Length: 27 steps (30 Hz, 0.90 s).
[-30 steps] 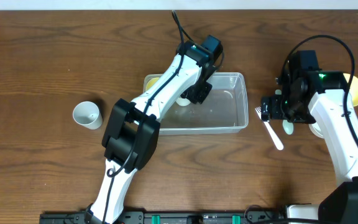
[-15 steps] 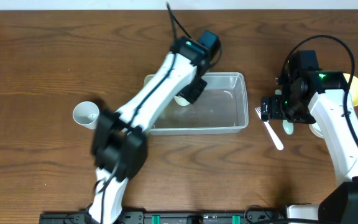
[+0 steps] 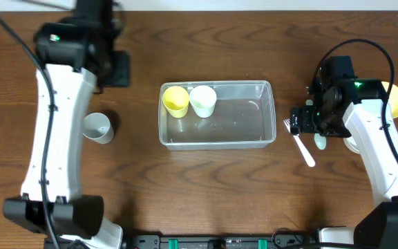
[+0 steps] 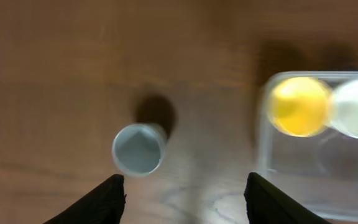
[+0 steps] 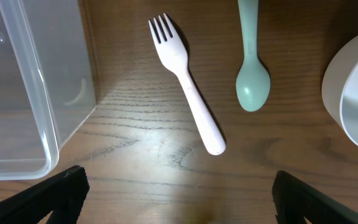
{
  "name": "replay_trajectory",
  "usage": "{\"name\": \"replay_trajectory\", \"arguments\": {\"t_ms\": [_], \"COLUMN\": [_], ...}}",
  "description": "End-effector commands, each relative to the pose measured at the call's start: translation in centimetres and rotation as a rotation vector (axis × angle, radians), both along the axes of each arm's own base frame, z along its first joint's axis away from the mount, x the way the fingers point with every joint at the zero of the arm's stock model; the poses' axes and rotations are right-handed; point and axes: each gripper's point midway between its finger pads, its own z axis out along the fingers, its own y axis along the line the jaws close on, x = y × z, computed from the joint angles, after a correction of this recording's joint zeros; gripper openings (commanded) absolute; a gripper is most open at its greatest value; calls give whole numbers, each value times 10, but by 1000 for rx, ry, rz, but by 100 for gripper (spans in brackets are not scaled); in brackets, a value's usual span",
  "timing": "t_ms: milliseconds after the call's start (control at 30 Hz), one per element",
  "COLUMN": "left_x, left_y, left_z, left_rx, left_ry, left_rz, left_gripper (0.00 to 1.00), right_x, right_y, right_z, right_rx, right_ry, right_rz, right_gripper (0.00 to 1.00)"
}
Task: Pack container
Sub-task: 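Grasp the grey cup with the left gripper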
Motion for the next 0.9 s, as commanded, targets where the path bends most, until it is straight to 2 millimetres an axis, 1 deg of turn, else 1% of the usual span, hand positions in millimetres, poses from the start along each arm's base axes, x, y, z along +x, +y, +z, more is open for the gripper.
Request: {"name": "replay_trajectory", "arguments": {"t_ms": [0,33,133,233,333,467,567,700,767,800,867], "left_x": [-6,-9,-20,-32,-40,-51,-54,-55,-55,-55,-55], "left_y": [16,22,32,36,35,34,34,41,42,42,42], "left_z": [-47,-61,-96,-132,-161,-190,-204,-208,-208,-208,-208], "left_rx": [-127,-147,-178,-180,-181,-182,-180,-152,-148,-148,-148], "left_ry": [126,151,218,275,301,327,328,327,327,327,327], "left_rz": [94,118,162,180,182,188,190,201,201,201,201], "left_gripper": [63,63,63,63,63,64,64,63,58,51,41], "right_x": [-1,0,0,0,-1,-2,-2,-3,-3,-2,-2], "right_y": [-5,-5,-5,-5,-5,-5,-5,-5,-5,-5,-5], "right_z": [-2,-2,-2,-2,-2,-2,-2,-2,-2,-2,-2], "right_rx": [-12,-12,-11,-11,-12,-12,-12,-12,-12,-12,-12], "right_ry": [7,6,6,6,7,12,15,15,15,15,14], "right_rz": [2,2,2,2,2,2,2,2,2,2,2], "right_gripper": [96,96,96,96,96,96,96,96,96,96,97]}}
